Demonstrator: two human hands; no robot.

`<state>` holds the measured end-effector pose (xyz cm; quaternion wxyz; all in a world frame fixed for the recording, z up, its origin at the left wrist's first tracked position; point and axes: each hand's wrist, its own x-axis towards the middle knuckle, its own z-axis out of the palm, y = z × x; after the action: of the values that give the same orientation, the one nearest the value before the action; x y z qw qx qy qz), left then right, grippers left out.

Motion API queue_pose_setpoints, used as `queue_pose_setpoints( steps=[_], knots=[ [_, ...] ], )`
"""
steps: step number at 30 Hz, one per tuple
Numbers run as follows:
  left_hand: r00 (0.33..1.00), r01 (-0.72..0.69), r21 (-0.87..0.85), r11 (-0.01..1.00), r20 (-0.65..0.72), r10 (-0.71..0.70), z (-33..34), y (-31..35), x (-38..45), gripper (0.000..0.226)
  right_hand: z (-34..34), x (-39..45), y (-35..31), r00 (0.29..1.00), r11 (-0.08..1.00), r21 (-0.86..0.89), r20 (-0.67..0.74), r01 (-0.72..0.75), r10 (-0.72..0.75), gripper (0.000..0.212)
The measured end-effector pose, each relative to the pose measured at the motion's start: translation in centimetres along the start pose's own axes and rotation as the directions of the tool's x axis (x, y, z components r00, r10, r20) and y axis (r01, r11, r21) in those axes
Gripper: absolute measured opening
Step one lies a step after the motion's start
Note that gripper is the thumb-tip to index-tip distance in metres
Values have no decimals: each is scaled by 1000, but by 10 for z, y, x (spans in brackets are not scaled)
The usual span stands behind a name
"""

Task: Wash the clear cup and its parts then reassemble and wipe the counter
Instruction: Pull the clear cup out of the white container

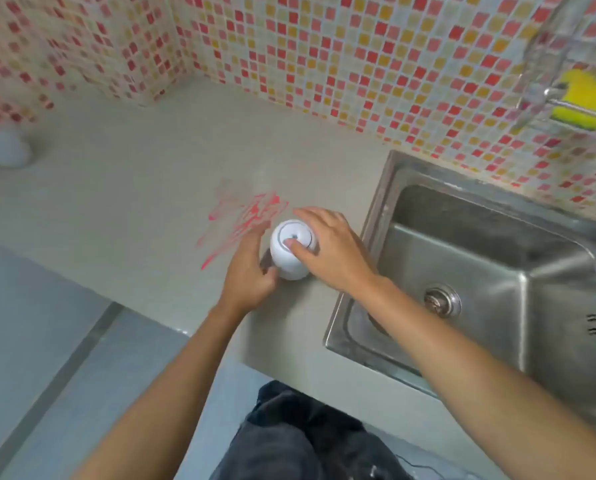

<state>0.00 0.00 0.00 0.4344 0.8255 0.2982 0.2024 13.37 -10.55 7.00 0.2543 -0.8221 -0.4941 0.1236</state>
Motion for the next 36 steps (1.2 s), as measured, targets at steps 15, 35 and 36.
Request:
queue_pose_setpoints(
  steps=[15, 35, 36],
  knots=[
    [988, 150, -89, 985, -33, -153, 38, 5, 3, 77, 26, 8, -5, 997, 991, -123, 56, -50, 57, 77],
    [977, 209, -89, 974, 45, -206, 39, -9, 4, 105, -15, 51, -14, 798, 910, -226, 580, 349, -162, 66],
    [980, 194, -84, 977, 52, -190, 39, -9, 4, 103, -16, 51, -17, 774, 883, -240, 604, 403, -189, 64]
  ],
)
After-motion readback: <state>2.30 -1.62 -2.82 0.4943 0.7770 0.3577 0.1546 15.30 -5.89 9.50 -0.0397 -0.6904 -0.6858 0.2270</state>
